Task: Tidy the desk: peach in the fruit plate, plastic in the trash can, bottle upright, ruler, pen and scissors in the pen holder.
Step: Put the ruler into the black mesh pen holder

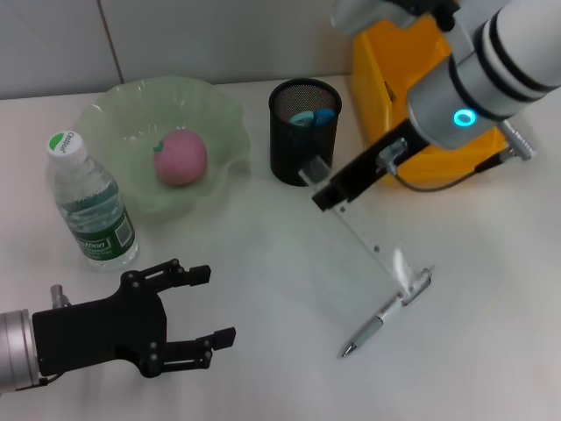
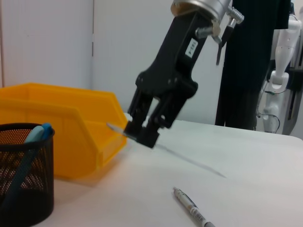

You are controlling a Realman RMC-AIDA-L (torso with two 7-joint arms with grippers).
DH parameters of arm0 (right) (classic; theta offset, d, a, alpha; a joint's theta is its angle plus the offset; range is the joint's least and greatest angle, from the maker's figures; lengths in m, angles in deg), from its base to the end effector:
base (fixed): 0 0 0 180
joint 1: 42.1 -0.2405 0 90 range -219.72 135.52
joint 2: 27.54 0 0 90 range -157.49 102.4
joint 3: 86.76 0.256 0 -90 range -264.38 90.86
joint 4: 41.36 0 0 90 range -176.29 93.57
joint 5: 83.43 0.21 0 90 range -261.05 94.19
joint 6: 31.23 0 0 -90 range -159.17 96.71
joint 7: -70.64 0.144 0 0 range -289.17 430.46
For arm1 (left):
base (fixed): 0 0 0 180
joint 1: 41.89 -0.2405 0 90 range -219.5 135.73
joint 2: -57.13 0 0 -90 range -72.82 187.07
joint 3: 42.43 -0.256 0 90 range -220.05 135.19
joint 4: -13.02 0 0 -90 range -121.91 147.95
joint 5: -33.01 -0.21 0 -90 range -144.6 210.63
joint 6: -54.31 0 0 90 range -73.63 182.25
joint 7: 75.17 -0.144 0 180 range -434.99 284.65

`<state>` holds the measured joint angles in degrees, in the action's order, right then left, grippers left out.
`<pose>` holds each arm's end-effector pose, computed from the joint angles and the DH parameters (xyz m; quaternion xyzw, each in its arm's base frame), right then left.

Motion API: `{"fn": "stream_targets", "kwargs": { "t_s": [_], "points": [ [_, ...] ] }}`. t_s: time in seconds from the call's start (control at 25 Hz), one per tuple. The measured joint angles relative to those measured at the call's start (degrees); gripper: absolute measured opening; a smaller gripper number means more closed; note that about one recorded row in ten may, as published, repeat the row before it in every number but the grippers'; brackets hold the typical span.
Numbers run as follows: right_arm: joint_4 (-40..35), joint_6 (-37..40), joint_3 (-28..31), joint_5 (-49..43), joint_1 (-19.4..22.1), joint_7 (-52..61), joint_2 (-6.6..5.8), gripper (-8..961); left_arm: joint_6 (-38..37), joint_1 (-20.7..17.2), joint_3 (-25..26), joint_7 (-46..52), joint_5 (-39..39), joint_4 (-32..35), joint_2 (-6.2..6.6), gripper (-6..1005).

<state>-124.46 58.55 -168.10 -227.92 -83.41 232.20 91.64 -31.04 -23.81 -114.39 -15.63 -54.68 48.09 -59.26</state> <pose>0.1057 0.3663 0.0001 -0.9138 0.3449 -0.1032 0.1881 -0.2766 0.2691 -0.0380 -0.9551 -0.1022 -0.2581 0.1031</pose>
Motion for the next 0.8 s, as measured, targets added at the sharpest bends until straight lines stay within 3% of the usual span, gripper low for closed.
{"fn": "stream_targets", "kwargs": {
  "t_s": [0.44, 0.8],
  "points": [
    [-5.3, -7.3, 6.8, 5.5, 3.2, -7.0, -0.01, 372, -0.3, 0.1, 0.3, 0.0, 0.0, -0.1, 0.11, 848],
    [-7.1, -16.5, 8.4, 8.8, 5.4, -12.1, 0.06, 372, -0.3, 0.0, 0.7, -0.1, 0.0, -0.4, 0.0, 848]
  ]
}}
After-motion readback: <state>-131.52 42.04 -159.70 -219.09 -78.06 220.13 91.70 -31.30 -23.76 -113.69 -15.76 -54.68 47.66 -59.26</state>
